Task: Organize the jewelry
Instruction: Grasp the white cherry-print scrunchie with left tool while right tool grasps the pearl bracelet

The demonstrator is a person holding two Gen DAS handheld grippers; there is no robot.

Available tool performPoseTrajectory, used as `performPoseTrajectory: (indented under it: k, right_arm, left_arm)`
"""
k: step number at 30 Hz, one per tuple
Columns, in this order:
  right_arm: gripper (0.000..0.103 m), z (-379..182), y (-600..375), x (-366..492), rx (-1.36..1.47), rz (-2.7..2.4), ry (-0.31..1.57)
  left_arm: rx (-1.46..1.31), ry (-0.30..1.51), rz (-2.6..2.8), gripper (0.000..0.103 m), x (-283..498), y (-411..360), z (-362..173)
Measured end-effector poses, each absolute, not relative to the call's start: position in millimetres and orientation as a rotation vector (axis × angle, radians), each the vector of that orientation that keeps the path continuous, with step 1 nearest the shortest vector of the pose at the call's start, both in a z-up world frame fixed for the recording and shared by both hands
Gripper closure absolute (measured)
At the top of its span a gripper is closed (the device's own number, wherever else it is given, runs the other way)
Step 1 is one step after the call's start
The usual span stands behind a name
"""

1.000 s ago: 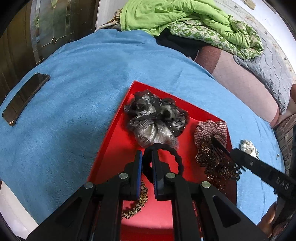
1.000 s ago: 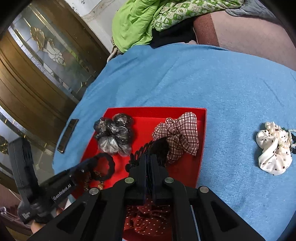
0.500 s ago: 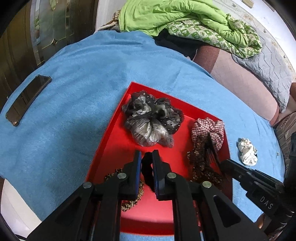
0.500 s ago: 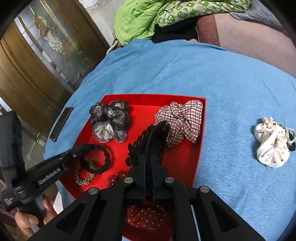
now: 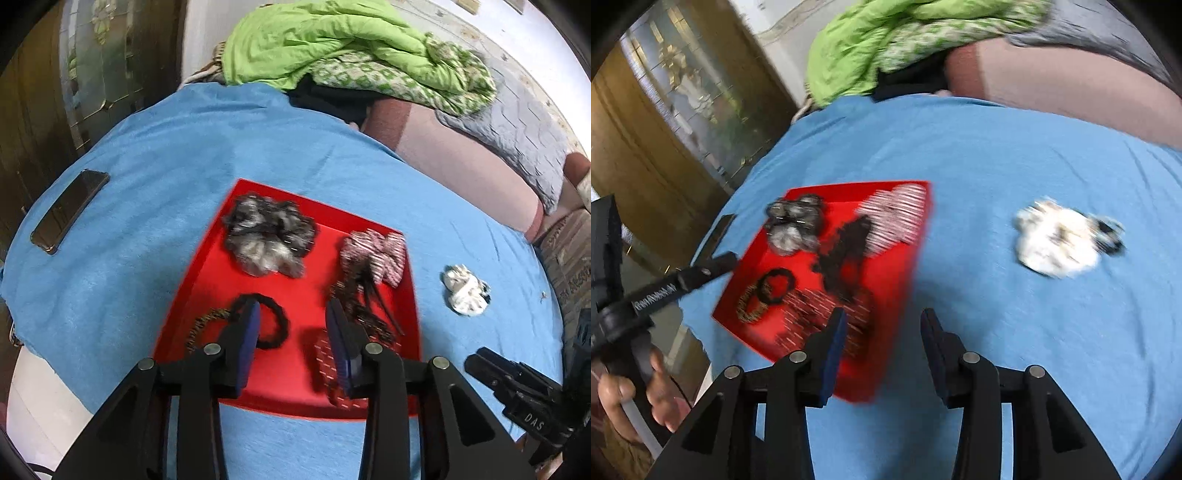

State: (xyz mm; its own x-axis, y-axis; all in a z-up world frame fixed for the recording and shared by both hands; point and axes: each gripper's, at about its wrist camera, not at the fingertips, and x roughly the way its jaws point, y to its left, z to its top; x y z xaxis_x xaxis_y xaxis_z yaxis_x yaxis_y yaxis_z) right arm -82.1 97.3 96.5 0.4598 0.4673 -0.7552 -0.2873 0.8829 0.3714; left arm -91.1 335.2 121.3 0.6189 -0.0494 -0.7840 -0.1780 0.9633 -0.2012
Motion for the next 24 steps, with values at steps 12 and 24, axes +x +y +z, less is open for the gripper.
performPoseTrajectory:
  k: [12, 24]
  right_arm:
    - [0.056, 74.9, -54.6, -103.7, 0.381, 0.215, 0.997]
    - [0.056, 61.0, -94.0, -88.8, 0.447, 0.175, 0.975]
  left_arm:
    - [-0.119, 0.951, -0.121, 0.066, -82.4, 214.7, 125.5]
    - [-0.04, 1.017, -0.232, 0.066, -16.7, 114.4, 87.9]
